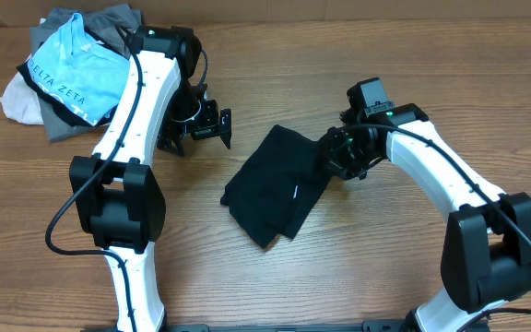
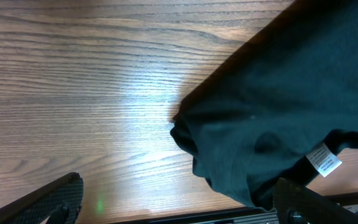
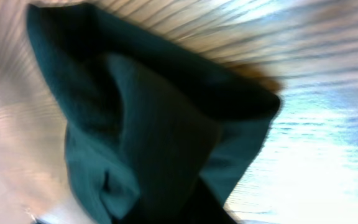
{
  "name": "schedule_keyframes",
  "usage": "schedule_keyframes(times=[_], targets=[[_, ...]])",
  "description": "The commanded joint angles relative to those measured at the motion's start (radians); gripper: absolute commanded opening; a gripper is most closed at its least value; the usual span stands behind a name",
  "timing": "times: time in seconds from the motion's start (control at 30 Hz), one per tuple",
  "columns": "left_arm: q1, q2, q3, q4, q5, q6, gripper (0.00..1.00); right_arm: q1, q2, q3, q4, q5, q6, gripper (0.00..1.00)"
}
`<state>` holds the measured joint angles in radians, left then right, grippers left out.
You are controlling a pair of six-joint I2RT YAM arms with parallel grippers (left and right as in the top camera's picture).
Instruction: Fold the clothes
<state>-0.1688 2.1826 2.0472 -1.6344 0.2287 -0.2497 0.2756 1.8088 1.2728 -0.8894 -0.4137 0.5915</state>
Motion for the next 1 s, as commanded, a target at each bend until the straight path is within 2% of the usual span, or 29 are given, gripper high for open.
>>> schedule_keyframes(times=[0.0, 0.23, 0.27, 0.33, 0.43, 0.57, 0.63, 0.7, 0.8, 0.97], targets=[[-0.005, -0.006, -0.008, -0.003, -0.011, 0.026, 1.0, 0.005, 0.01, -0.005, -0.01, 0.114, 0.008, 0.04], [-0.005, -0.006, -0.008, -0.002, -0.011, 0.026, 1.0, 0.006, 0.017, -0.011, -0.062, 0.292, 0.008, 0.06], [-0.005, -0.006, -0.008, -0.002, -0.011, 0.026, 1.0, 0.006, 0.017, -0.014, -0.068, 0.31, 0.008, 0.1], [-0.005, -0.006, -0.008, -0.002, -0.011, 0.026, 1.0, 0.006, 0.017, -0.024, -0.077, 0.352, 0.008, 0.43], [-0.005, -0.006, -0.008, -0.003, -0.011, 0.026, 1.0, 0.006, 0.017, -0.053, -0.097, 0.421, 0.008, 0.55], [-0.005, -0.006, -0.008, -0.003, -0.011, 0.026, 1.0, 0.004, 0.017, -0.099, -0.129, 0.444, 0.008, 0.55], [-0.005, -0.006, -0.008, -0.001, -0.011, 0.026, 1.0, 0.004, 0.015, -0.098, -0.15, 0.458, 0.01, 0.53], [-0.005, -0.006, -0.008, 0.003, -0.011, 0.026, 1.0, 0.004, 0.002, -0.083, -0.18, 0.457, 0.016, 0.47], [-0.005, -0.006, -0.008, 0.005, -0.011, 0.026, 1.0, 0.004, -0.046, -0.025, -0.262, 0.455, 0.042, 0.45], [-0.005, -0.006, -0.008, 0.016, -0.011, 0.025, 1.0, 0.011, -0.157, 0.045, -0.295, 0.322, 0.022, 0.53]])
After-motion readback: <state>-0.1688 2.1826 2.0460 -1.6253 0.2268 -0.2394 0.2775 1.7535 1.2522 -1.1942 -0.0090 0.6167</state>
